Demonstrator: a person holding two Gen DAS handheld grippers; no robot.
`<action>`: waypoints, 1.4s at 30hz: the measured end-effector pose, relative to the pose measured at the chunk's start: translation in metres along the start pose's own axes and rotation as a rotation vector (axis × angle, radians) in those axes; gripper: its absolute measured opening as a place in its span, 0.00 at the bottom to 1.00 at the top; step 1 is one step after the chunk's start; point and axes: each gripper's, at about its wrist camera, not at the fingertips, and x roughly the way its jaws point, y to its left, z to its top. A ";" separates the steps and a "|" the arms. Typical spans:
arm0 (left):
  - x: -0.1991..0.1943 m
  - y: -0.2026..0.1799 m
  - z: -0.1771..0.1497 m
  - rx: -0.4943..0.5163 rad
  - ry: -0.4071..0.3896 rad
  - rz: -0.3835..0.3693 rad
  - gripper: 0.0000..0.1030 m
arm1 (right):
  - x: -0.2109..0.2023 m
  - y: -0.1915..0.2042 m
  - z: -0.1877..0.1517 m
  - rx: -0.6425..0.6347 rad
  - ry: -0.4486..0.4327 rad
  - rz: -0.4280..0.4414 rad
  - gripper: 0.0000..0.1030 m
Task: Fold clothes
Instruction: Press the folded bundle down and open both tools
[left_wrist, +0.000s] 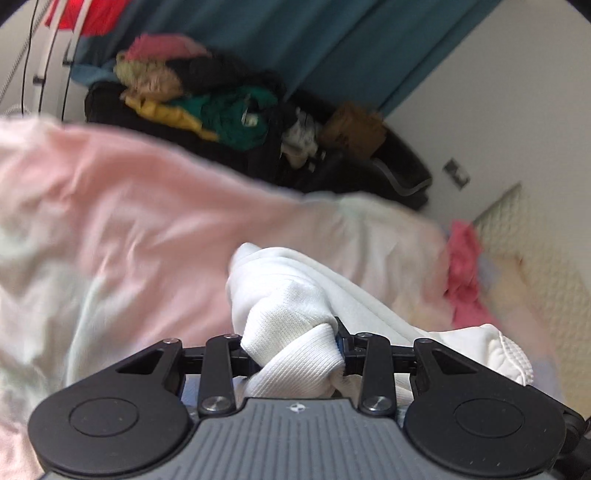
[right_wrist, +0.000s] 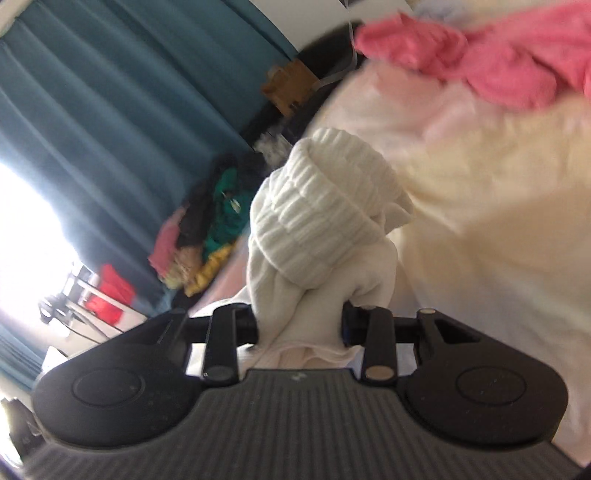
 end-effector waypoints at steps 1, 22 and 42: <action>0.007 0.011 -0.012 0.009 0.021 -0.001 0.36 | 0.003 -0.009 -0.011 0.003 0.015 -0.011 0.37; -0.130 -0.023 -0.100 0.350 -0.163 0.119 0.85 | -0.080 -0.030 -0.083 -0.243 -0.025 -0.122 0.56; -0.453 -0.129 -0.203 0.485 -0.515 0.089 1.00 | -0.341 0.094 -0.134 -0.504 -0.267 0.096 1.00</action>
